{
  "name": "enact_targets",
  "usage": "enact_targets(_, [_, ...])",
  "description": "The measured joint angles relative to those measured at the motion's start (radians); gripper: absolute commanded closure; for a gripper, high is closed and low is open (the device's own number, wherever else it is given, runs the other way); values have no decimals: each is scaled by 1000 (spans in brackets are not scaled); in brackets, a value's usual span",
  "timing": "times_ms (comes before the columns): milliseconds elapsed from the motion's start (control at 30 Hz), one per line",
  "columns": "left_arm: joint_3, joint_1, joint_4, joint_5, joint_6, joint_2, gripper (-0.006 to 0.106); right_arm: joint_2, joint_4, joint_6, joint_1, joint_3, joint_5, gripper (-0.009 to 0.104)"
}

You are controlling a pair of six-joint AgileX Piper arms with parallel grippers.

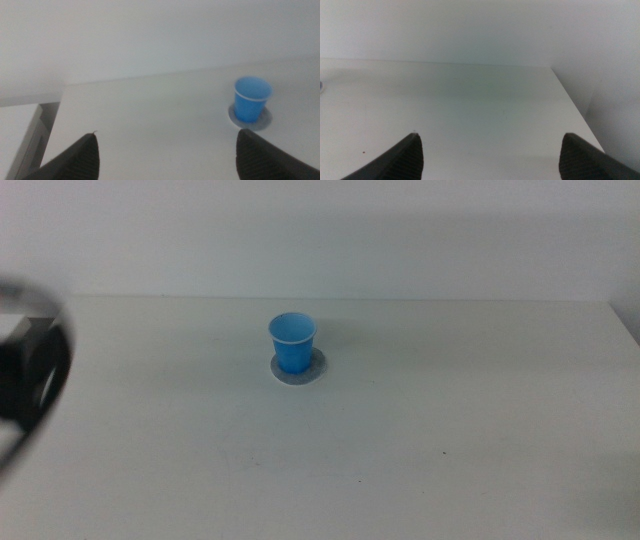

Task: Place an empty cup on a cup mat.

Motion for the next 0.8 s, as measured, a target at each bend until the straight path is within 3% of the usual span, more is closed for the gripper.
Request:
enact_targets(267, [397,39,-113,-174,5,-380,7,0,0,0,0,0,0,2])
enact_targets(800, [611,39,-175,-207,62,-642,7,0,0,0,0,0,0,2])
